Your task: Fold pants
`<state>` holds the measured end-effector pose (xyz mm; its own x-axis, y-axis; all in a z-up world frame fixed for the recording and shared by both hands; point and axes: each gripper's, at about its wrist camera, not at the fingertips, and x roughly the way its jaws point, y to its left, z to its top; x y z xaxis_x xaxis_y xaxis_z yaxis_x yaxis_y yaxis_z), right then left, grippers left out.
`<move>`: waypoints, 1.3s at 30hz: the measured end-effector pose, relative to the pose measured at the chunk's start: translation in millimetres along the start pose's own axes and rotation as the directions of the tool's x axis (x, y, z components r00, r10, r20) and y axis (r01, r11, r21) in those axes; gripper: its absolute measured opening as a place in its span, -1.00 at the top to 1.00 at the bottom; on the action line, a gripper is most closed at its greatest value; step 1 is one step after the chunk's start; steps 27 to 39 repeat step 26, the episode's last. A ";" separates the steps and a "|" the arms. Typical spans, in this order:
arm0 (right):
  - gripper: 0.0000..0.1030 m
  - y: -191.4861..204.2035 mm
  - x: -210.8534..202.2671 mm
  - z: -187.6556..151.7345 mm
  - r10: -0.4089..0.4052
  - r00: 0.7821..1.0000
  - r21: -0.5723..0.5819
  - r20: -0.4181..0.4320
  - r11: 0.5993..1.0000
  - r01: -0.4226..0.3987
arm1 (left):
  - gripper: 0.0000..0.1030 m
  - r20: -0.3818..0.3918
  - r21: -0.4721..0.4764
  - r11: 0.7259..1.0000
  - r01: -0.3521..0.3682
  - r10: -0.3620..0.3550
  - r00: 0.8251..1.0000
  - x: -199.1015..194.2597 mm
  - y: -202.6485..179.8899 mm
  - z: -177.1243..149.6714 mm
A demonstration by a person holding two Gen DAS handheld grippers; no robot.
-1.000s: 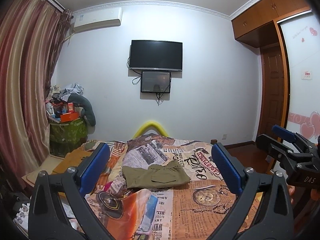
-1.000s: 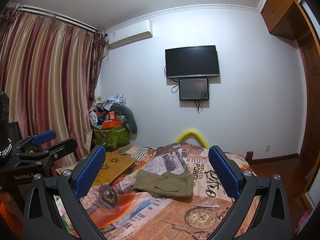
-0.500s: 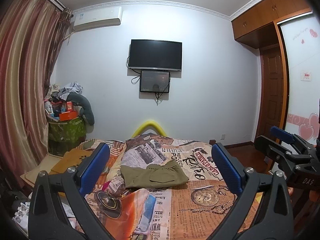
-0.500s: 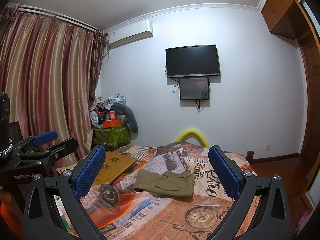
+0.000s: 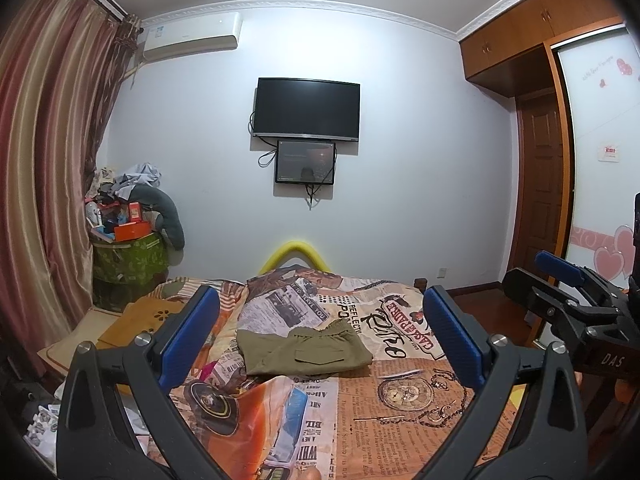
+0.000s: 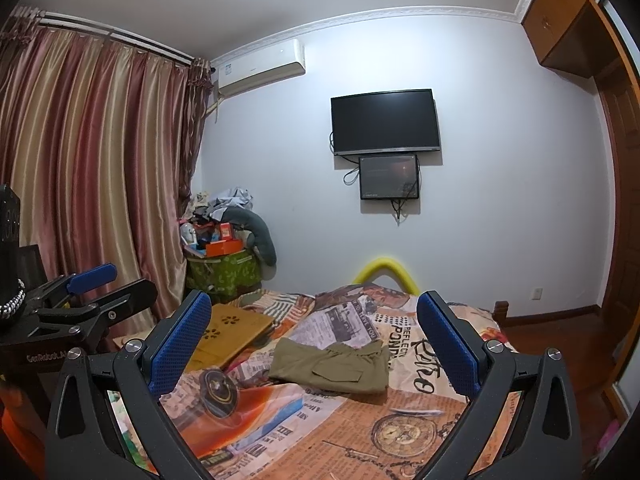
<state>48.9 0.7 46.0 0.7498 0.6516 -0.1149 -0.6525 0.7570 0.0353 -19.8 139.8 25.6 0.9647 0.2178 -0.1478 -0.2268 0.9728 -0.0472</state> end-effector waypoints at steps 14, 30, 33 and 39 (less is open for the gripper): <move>-0.99 1.1 1.2 -1.8 0.003 1.000 0.013 -0.006 1.000 -0.003 | -0.99 -0.011 0.012 1.000 0.011 -0.010 1.000 0.3 -1.8 -0.3; -0.99 1.5 2.4 -3.2 0.003 1.000 0.015 -0.010 1.000 -0.003 | -0.99 -0.015 0.012 1.000 0.012 -0.012 1.000 3.0 -5.5 -1.4; -0.99 1.5 2.4 -3.2 0.003 1.000 0.015 -0.010 1.000 -0.003 | -0.99 -0.015 0.012 1.000 0.012 -0.012 1.000 3.0 -5.5 -1.4; -0.99 1.5 2.4 -3.2 0.003 1.000 0.015 -0.010 1.000 -0.003 | -0.99 -0.015 0.012 1.000 0.012 -0.012 1.000 3.0 -5.5 -1.4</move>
